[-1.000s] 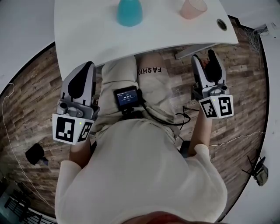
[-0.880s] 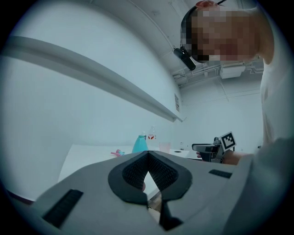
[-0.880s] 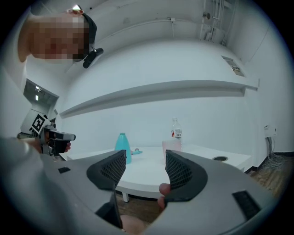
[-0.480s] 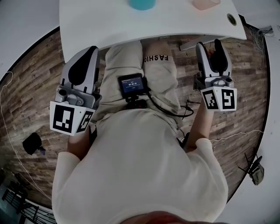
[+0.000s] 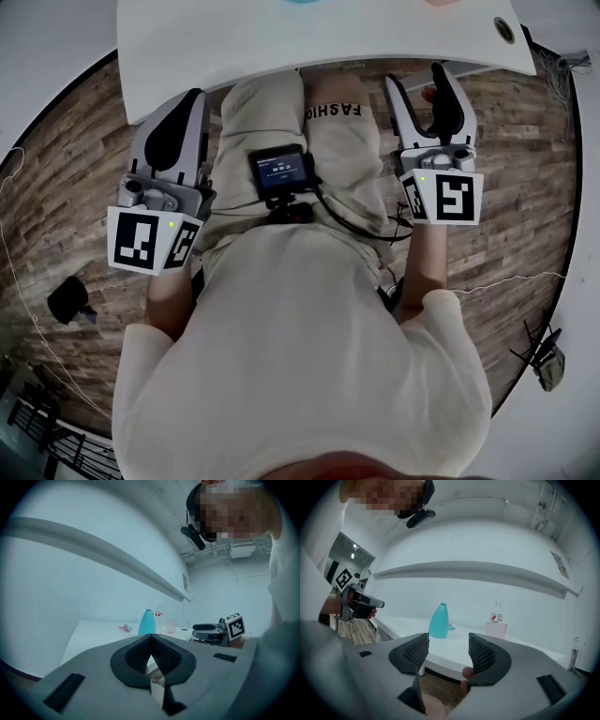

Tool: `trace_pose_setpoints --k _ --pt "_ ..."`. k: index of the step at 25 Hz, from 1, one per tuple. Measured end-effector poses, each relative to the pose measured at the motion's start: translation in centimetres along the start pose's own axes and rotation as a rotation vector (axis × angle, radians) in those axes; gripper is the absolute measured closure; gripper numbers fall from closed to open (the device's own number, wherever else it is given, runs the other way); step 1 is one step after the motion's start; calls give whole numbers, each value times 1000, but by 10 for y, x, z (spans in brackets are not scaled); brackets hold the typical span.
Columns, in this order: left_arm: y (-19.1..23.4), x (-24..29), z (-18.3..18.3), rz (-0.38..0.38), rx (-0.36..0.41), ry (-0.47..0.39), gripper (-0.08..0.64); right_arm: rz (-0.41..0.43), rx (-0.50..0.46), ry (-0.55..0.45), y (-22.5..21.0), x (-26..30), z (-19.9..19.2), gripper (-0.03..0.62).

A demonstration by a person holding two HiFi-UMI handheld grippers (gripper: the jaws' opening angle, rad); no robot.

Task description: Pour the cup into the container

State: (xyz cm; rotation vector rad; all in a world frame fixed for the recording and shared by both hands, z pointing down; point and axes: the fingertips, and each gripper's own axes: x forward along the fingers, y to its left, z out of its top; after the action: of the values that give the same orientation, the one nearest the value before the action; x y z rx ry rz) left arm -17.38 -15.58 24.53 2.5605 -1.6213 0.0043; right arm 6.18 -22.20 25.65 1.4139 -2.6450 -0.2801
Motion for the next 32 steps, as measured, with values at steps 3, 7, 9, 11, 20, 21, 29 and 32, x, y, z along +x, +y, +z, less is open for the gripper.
trace_pose_setpoints --k 3,7,9,11,20,21,29,32 --pt "-4 2 -4 1 2 5 548 16 -25 6 10 1 -6 322" --pt "-10 3 -11 4 9 14 548 9 -20 -7 15 4 -11 322" --pt "-13 3 -17 6 9 20 548 -2 -14 -8 17 4 -17 322" --pt "-16 2 -24 9 9 29 548 -12 -7 -3 19 3 -26 322" --pt "-28 -4 -73 16 32 77 548 -36 -11 45 34 -13 -71 322" --pt "-30 -5 -79 12 35 81 548 -38 -11 48 36 -14 -73 322" --pt "-28 7 -109 -28 23 84 548 -37 -38 42 43 -12 -55 322" --pt "-28 13 -119 -47 36 83 548 -58 -60 69 38 -17 -59 322"
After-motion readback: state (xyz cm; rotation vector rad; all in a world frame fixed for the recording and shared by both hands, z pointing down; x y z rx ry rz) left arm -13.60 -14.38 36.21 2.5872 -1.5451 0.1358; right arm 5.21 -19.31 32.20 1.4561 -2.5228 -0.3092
